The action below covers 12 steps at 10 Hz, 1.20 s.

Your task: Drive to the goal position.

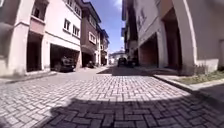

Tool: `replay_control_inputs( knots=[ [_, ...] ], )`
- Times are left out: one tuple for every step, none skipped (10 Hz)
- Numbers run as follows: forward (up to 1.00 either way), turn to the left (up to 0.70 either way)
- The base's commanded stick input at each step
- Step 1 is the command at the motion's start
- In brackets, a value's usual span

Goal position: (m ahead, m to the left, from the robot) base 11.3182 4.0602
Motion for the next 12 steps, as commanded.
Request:
replay_control_inputs(
  knots=[
    [0.50, 0.00],
    [0.50, 0.00],
    [0.50, 0.00],
    [0.50, 0.00],
    [0.50, 0.00],
    [0.50, 0.00],
    [0.50, 0.00],
    [0.50, 0.00],
    [0.50, 0.00],
    [0.50, 0.00],
    [0.50, 0.00],
    [0.50, 0.00]
  ],
)
